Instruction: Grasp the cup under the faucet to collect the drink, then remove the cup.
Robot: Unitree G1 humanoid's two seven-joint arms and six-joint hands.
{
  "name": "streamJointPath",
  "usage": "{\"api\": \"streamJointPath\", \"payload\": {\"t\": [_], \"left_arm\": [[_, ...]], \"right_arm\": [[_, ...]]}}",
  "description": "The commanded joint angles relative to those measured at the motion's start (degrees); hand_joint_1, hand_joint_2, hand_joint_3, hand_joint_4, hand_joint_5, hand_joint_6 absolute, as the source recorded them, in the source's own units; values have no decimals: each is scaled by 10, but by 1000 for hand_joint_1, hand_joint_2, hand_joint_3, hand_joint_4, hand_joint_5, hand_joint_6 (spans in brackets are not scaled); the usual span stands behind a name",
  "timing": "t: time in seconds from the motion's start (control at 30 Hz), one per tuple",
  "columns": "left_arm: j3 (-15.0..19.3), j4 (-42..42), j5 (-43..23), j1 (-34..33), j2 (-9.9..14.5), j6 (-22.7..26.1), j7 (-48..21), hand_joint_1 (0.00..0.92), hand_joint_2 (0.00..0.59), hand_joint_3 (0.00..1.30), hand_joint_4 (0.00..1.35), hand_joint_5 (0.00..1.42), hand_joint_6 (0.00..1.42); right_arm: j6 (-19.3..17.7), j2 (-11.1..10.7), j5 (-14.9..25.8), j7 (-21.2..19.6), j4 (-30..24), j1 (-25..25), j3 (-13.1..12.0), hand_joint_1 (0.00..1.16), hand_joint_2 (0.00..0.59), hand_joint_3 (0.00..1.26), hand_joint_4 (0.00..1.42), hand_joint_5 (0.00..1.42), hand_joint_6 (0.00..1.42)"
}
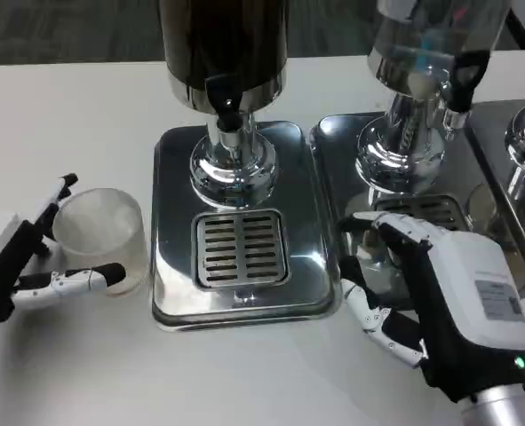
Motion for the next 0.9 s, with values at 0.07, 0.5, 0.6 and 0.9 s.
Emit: {"api": "streamJointPath", "payload": {"t": [0.07, 0.5, 0.6, 0.9], "left_arm": [[-9, 9, 8, -14, -8, 0, 6, 177, 9, 0, 52, 320, 424], [-20, 28, 1, -20, -30, 1, 3, 203, 29, 7, 69, 337, 444], [-19, 32, -4, -20, -36, 3, 3, 208, 39, 10, 81, 349, 464], [-21, 39, -14, -13, -55, 5, 1, 240, 90, 116, 184, 478, 667]], "right_arm": [[4, 2, 5, 0, -9, 5, 1, 483, 450, 419, 347, 352, 342], [9, 1, 11, 2, -11, 12, -4, 483, 450, 419, 347, 368, 342], [11, 1, 12, 2, -11, 15, -5, 484, 450, 419, 349, 370, 342], [15, 1, 16, 5, -18, 22, -8, 484, 450, 419, 354, 371, 342]]}}
